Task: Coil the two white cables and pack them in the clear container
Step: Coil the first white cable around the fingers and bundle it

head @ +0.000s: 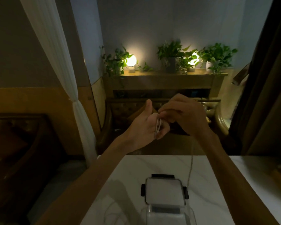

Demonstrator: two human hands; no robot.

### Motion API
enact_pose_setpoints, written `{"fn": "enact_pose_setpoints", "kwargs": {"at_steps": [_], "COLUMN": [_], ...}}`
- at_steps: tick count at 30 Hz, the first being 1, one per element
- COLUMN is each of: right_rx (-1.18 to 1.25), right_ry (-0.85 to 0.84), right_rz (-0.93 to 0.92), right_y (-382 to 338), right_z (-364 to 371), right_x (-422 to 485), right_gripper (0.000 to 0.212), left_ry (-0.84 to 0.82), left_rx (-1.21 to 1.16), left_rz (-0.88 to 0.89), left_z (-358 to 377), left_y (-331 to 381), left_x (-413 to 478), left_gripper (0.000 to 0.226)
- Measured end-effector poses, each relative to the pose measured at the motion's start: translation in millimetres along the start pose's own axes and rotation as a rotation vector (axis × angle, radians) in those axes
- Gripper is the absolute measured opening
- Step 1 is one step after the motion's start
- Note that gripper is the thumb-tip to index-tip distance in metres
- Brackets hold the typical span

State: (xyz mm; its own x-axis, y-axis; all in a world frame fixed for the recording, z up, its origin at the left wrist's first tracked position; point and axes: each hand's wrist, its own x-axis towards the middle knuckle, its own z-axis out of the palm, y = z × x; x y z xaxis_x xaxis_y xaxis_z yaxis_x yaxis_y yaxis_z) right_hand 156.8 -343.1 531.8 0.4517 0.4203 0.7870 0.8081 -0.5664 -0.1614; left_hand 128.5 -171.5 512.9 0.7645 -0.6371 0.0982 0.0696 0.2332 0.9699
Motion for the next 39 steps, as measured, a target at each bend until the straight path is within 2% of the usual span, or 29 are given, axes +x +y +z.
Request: {"fn": "enact_pose_setpoints", "kwargs": {"at_steps": [3,5,8,10,14,17,19,21,24,26,29,32,36,39], "right_rx": [0.355,0.516,0.679,0.7,0.528,0.165,-0.192,-0.36,-0.325,-0.247,0.07,0.443,0.671,0.776], "right_ry": [-0.044,-0.065,-0.139,-0.163,-0.295,-0.425,-0.36,-0.244,-0.108,-0.024,0.047,-0.022,-0.257,-0.252], "right_rz": [0.244,0.339,0.533,0.615,0.477,0.306,0.159,0.018,-0.139,-0.165,0.028,0.275,0.486,0.724], "right_y": [4.2,2.8,-13.6,-24.3,-34.3,-33.8,-24.1,-7.7,5.4,10.0,19.2,20.9,9.4,-8.3], "right_z": [8.9,20.2,38.8,52.8,52.4,24.8,2.4,-15.8,-24.2,-20.5,-9.2,5.9,31.7,60.9], "right_x": [11.5,12.2,1.8,-14.2,-48.1,-45.5,-28.8,-13.5,1.6,11.5,25.7,31.6,20.0,-6.3], "right_gripper": [0.009,0.012,0.027,0.031,0.018,0.018,0.015,0.011,0.008,0.007,0.014,0.008,0.013,0.021], "left_ry": [-0.05,-0.095,-0.11,-0.021,0.239,0.291,0.234,0.167,0.147,0.095,0.032,-0.058,-0.117,0.006], "left_rx": [-0.12,-0.165,-0.195,-0.268,-0.349,-0.258,-0.156,-0.043,0.132,0.145,0.09,-0.041,-0.222,-0.348], "left_rz": [-0.053,-0.059,-0.015,0.038,0.119,0.029,-0.056,-0.084,-0.046,0.006,-0.018,-0.074,-0.066,0.007], "left_z": [1.2,1.5,5.7,4.3,-27.5,-31.8,-21.8,-10.9,2.0,7.0,8.2,5.4,1.0,-14.7], "left_y": [9.5,13.2,18.9,25.6,31.9,16.9,7.3,6.0,13.9,19.3,28.3,29.8,22.6,26.0], "left_x": [-0.4,-0.9,4.1,10.5,20.0,23.0,25.3,29.1,34.4,34.1,26.8,17.4,14.0,20.4], "left_gripper": [0.086,0.085,0.086,0.086,0.092,0.098,0.099,0.1,0.092,0.088,0.087,0.086,0.086,0.085]}}
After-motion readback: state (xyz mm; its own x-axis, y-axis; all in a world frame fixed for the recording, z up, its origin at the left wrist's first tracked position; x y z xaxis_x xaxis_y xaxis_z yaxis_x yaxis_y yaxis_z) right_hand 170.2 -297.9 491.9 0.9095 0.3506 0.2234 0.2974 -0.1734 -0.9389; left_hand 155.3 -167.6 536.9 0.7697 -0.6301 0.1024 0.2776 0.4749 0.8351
